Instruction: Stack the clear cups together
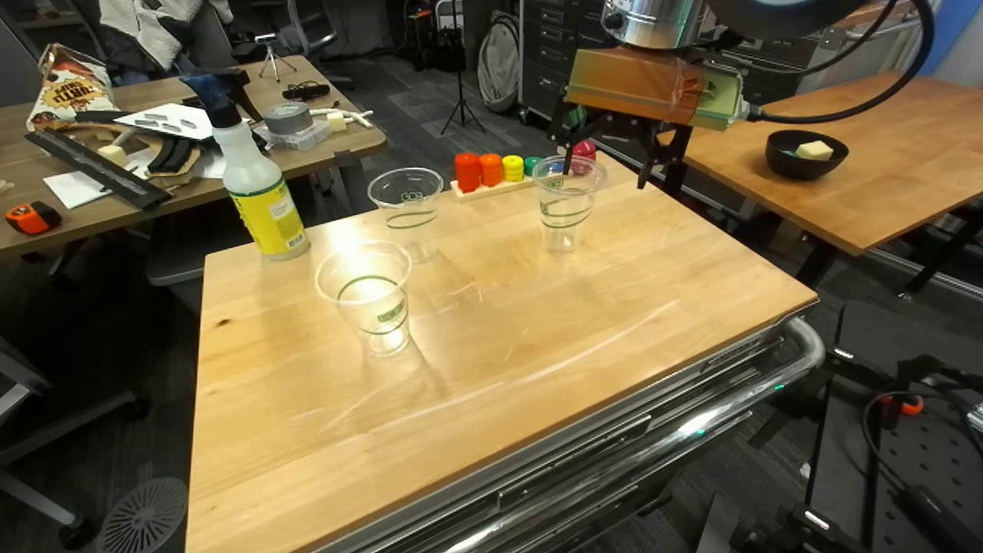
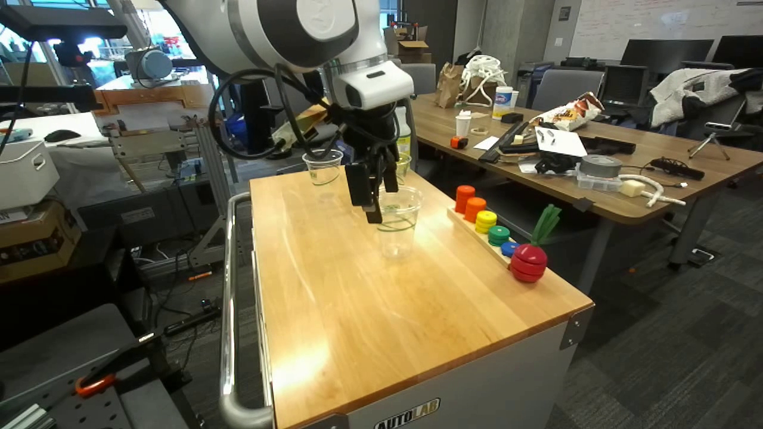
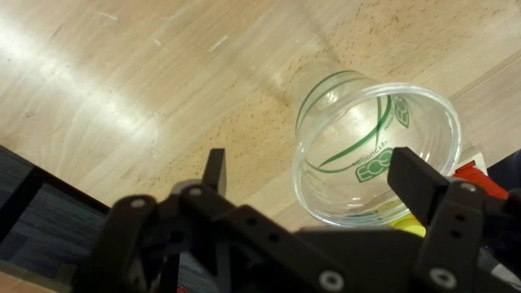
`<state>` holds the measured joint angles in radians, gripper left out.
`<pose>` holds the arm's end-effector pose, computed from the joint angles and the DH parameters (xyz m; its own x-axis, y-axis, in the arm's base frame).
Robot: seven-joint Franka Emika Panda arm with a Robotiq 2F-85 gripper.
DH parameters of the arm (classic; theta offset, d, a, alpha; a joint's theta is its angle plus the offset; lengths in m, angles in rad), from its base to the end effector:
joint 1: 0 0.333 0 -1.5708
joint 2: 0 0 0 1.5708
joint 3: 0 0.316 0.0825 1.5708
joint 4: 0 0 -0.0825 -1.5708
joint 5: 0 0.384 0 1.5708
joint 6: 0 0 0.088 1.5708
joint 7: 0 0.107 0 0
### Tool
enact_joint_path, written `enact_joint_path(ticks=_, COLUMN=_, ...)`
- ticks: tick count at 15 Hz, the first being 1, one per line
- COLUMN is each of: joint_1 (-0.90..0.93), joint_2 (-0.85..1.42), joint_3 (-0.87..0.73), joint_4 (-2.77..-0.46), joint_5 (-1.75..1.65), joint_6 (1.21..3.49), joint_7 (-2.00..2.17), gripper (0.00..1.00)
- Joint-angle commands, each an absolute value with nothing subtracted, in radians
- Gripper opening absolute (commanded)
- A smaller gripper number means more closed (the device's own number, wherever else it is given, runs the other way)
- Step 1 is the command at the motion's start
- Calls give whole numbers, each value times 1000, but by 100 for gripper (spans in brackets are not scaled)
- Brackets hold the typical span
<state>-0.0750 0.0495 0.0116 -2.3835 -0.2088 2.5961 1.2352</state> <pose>0.5137 -0.0285 0.3151 0.4131 -0.8934 0.1764 -0.8958 -0.4335 -0.0978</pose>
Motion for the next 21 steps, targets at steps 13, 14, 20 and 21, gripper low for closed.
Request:
enact_joint_path(ticks=13, joint_1=-24, joint_2=130, joint_3=-17, joint_4=-2305, joint_5=-92, joint_6=2544, joint_7=1211, gripper=5)
enact_joint_path(ticks=14, joint_1=-21, joint_2=133, joint_3=-17, joint_4=-2308, joint_5=-94, joint_6=2531, joint_7=1213, gripper=3)
enact_joint_path(ticks=20, joint_1=-20, joint_2=88, joint_3=9, joint_4=-2281, joint_5=82, joint_6=2435, joint_7=1044, gripper=6)
enact_joint_path(ticks=21, joint_1=-18, joint_2=70, joint_3=11, joint_4=-2274, joint_5=109, joint_6=2403, joint_7=1017, gripper=6)
